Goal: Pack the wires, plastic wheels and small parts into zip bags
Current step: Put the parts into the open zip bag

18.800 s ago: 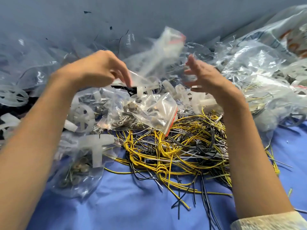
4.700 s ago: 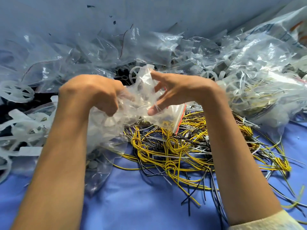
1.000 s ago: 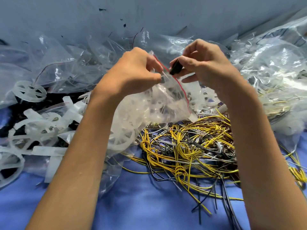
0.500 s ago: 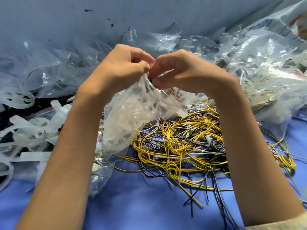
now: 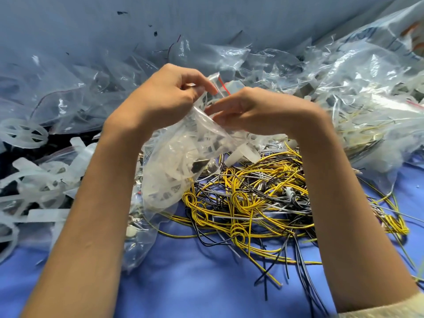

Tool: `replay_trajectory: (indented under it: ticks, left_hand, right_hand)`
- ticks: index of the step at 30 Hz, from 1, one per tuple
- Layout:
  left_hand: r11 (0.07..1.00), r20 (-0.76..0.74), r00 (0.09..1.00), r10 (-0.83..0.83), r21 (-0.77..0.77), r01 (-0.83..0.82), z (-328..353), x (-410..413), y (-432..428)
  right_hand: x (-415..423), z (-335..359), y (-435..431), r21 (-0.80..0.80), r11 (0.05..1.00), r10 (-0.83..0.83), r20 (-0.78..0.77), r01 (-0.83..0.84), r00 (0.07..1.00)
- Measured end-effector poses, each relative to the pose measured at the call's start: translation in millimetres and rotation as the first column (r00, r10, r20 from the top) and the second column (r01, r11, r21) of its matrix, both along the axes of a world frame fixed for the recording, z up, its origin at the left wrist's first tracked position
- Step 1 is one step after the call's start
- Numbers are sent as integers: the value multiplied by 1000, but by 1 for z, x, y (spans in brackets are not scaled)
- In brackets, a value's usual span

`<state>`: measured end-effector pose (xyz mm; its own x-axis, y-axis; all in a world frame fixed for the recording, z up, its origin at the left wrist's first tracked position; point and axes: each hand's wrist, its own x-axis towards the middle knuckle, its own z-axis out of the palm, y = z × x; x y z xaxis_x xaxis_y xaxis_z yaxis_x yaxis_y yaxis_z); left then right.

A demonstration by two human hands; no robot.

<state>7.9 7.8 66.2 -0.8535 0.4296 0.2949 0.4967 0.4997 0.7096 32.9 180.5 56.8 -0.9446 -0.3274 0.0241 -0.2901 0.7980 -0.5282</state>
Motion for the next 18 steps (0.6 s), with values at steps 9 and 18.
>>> replay_trajectory:
  ticks: [9,18]
  left_hand:
    - [990,-24,998,62,-124,-65,-8,-5,-1]
    - [980,-58,994,98,-170,-106,-9,-9,-2]
  right_hand:
    - [6,5,40,88,986,-139,-9,140,990]
    - [7,-10,70,222,943,-322,438,247,839]
